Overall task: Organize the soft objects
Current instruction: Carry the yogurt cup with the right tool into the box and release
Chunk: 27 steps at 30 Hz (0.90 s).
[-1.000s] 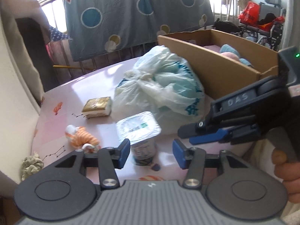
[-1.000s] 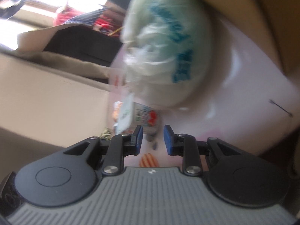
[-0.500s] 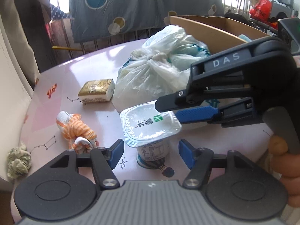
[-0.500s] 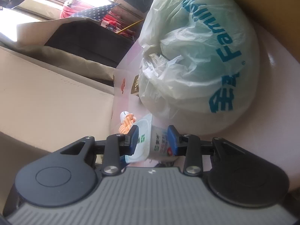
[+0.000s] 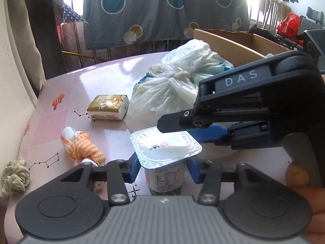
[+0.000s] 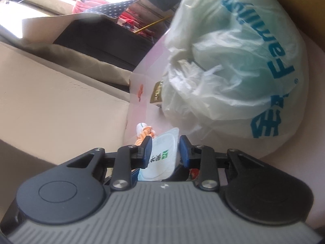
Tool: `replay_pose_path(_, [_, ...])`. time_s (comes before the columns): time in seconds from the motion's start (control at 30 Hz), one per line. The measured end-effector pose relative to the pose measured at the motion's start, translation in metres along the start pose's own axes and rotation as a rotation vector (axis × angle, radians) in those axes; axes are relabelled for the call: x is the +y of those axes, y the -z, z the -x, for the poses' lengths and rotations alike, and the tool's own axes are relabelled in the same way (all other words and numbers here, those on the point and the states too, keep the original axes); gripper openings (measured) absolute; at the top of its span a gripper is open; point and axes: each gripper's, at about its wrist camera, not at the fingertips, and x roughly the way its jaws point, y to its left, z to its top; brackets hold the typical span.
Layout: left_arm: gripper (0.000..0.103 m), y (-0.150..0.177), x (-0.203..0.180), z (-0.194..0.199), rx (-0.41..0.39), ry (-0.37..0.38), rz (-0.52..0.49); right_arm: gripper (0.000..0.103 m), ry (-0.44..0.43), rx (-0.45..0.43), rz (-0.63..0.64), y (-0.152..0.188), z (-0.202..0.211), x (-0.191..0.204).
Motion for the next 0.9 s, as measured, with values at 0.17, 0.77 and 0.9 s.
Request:
replay_pose_path(0.17, [0.050,-0.005,-0.005,0.022,-0.036,-0.014,0.000,0.029,-0.035,-0.015,0.010,0.000,0.013,0.013])
replay_pose_path(0.77, [0.049,-0.128,-0.145,0.072,-0.224,0.155,-0.183,0.030,-0.058,-0.228,0.048,-0.099,0.200,0.023])
replay_pose_path(0.9, [0.049,-0.148,-0.190,0.045,-0.160,0.251,-0.197,0.031,0.004,-0.232,-0.006,-0.125,0.234,-0.016])
